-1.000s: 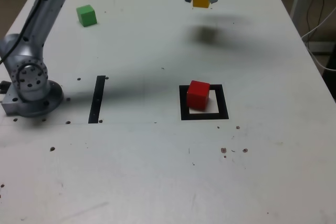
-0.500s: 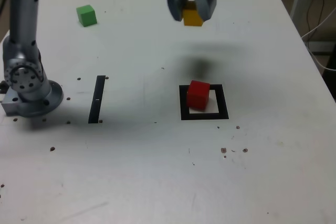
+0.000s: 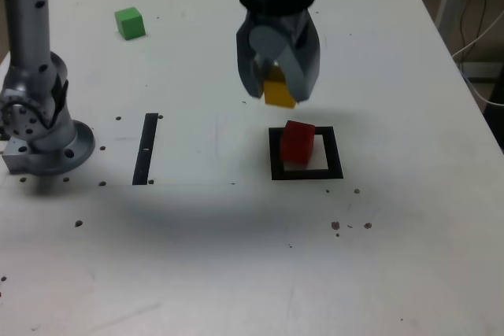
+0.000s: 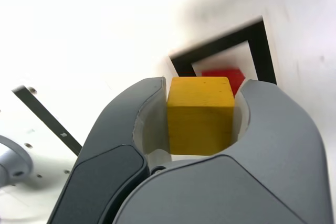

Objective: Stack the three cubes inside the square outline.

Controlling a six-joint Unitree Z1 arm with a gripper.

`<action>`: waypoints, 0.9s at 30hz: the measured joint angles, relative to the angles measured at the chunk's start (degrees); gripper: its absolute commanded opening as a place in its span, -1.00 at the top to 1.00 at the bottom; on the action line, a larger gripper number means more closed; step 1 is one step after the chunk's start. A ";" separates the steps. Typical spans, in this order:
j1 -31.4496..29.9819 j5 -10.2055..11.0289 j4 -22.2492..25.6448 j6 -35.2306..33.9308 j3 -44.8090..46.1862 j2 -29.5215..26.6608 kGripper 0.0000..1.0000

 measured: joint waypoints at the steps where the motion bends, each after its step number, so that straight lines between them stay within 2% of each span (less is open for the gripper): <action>1: -0.58 0.03 0.00 -0.38 0.02 0.07 0.41; 4: -3.25 0.47 -0.02 -3.51 0.18 0.21 0.41; 12: -6.67 1.24 1.08 -6.17 -1.32 2.33 0.42; 17: -7.14 2.35 1.31 -7.18 -1.97 4.78 0.41; 27: -7.53 3.91 1.40 -7.81 -4.51 5.36 0.40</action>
